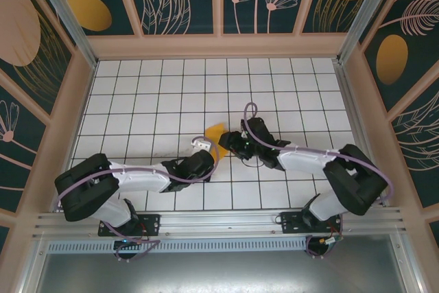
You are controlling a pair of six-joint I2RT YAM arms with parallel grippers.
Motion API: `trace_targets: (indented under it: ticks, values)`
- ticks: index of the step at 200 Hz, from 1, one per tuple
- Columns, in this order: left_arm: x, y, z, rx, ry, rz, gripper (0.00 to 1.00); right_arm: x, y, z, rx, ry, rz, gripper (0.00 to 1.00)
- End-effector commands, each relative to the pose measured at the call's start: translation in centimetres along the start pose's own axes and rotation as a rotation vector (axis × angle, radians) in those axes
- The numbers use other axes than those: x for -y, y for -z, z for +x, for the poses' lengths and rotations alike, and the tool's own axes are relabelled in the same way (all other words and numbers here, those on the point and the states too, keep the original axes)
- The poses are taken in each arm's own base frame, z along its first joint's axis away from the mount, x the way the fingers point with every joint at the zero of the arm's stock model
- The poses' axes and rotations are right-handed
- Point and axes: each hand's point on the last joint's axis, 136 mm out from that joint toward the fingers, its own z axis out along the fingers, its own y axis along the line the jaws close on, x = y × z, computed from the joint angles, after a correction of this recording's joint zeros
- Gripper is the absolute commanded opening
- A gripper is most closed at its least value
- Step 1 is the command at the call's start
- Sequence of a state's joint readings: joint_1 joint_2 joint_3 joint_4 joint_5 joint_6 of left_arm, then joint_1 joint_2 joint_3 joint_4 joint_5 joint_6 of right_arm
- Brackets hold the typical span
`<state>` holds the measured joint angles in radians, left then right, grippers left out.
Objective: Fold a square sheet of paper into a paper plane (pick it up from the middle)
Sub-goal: Fourth fold the wing at the center of the table.
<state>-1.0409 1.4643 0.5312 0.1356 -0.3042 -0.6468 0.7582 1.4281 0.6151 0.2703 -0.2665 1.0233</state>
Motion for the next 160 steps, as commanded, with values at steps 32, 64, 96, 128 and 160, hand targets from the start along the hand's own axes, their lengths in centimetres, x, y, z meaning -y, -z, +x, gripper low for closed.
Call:
trace_targets:
  ticks: [32,64,96,128,160]
  values:
    - [2.2,1.3,0.0,-0.01,0.05,0.29,0.0,-0.7,4.3,-0.9,0.113,0.166,-0.025,0.49]
    - [2.4,1.6,0.5,-0.011,0.107,0.386,0.0,-0.9,4.8,-0.5,0.124,0.211,-0.087,0.49]
    - [2.6,1.6,0.8,-0.029,0.139,0.449,0.0,-0.9,3.5,1.2,0.011,0.24,-0.1,0.47]
    - [2.7,1.6,1.3,-0.046,0.188,0.488,0.0,-0.9,1.9,2.7,-0.076,0.242,-0.109,0.36]
    - [2.6,1.1,1.7,-0.078,0.198,0.494,0.0,-0.6,0.9,3.2,-0.09,0.223,-0.101,0.28]
